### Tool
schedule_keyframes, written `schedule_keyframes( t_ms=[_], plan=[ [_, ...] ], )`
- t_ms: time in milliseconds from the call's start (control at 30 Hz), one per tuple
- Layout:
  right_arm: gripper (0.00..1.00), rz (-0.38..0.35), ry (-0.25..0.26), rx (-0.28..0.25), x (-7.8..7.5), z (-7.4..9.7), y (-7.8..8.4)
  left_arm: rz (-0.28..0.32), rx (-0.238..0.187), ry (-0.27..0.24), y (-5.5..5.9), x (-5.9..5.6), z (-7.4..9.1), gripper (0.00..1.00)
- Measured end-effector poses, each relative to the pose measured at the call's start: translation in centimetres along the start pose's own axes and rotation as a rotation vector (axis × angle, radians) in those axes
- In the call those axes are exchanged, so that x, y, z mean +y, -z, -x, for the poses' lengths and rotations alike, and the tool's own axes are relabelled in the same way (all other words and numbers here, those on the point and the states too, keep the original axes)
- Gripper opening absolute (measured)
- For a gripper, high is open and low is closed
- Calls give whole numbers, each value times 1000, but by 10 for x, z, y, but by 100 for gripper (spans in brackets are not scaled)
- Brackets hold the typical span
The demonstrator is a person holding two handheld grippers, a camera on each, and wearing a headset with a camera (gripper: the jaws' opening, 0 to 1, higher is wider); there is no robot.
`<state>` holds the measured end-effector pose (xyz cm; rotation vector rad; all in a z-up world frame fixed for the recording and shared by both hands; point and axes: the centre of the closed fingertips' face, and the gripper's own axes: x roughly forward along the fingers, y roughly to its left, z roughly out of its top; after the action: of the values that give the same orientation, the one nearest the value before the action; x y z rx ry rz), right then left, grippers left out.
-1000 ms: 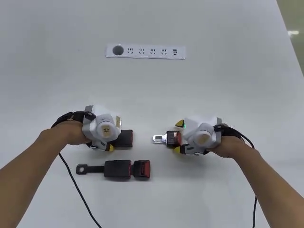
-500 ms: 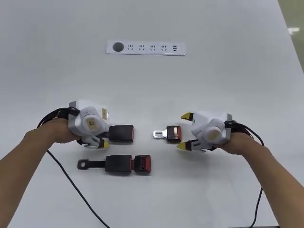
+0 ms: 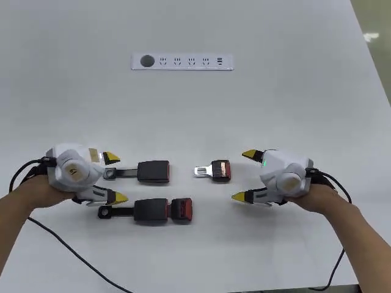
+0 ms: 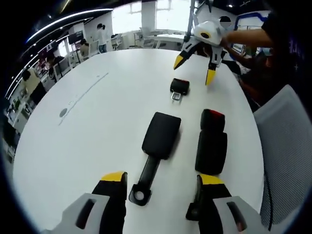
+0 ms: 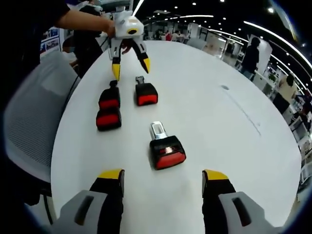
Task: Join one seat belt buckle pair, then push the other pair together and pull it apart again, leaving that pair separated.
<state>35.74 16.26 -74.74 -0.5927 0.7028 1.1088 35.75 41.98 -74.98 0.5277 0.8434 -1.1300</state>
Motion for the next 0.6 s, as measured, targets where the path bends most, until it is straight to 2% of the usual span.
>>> schedule_keyframes(
  t_ms=[133, 267, 367, 500, 600],
  plan=[
    [67, -28, 23, -25, 6, 4, 3, 57, -97, -32, 1, -5, 10, 63],
    [71, -68, 57, -68, 13, 7, 0, 97, -153, -65, 7, -11, 16, 65],
    [76, -94, 82, -101, 18, 8, -2, 138, -225, -92, 7, -19, 19, 68],
    [81, -128, 135, -154, 24, 11, -6, 178, -280, -127, 13, -28, 18, 76],
    [84, -147, 154, -184, 32, 10, -8, 207, -310, -165, 16, -31, 17, 80]
  ],
)
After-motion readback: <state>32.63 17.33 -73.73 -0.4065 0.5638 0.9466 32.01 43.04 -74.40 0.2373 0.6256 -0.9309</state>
